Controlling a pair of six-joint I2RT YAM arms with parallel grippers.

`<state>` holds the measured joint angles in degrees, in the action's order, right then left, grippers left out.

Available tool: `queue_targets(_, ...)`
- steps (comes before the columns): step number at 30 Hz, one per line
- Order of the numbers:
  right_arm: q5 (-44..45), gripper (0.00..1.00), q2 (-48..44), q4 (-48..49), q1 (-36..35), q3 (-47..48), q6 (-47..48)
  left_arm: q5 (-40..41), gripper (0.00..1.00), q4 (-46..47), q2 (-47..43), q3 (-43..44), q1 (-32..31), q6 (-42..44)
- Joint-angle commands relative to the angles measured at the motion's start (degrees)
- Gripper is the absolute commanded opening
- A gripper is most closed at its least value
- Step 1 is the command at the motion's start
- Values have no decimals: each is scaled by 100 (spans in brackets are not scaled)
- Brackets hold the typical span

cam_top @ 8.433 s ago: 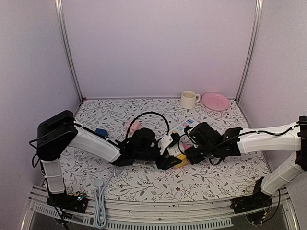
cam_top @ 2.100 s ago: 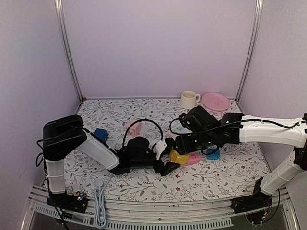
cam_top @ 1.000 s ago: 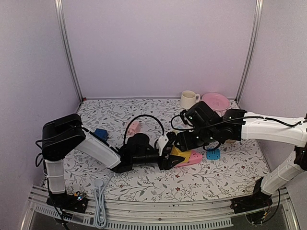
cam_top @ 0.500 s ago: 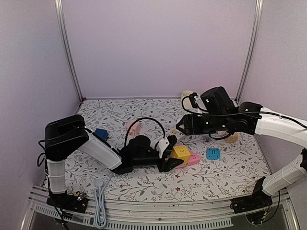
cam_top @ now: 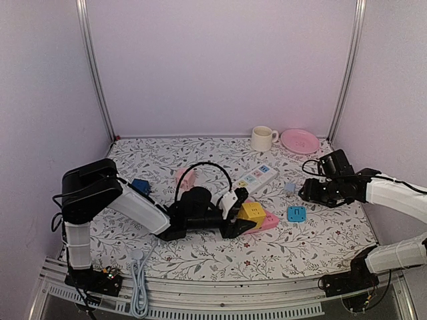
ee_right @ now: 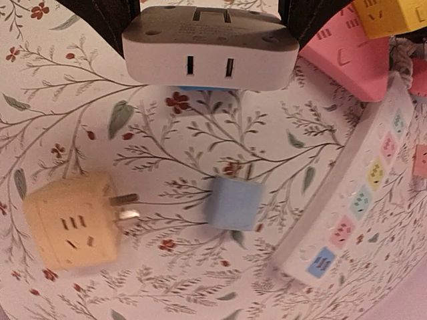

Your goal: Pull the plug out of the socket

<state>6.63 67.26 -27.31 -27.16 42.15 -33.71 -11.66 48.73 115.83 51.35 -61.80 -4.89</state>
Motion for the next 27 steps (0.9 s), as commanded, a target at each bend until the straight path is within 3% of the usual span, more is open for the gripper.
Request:
queue_targets(1, -351, 36, -260, 519, 988, -780, -78, -99, 28, -692, 13, 22, 19, -149)
queue_targets(7, -418, 49, -193, 859, 1598, -1205, 78, -125, 28, -778, -15, 66, 25, -123)
queue_targets(20, -518, 91, 46, 1038, 1666, -1208, 152, -161, 29, -845, -81, 94, 37, -118)
queue_targets(27, -519, 95, -32, 809, 1659, -1051, 277, -185, 30, -852, -127, 103, 43, -100)
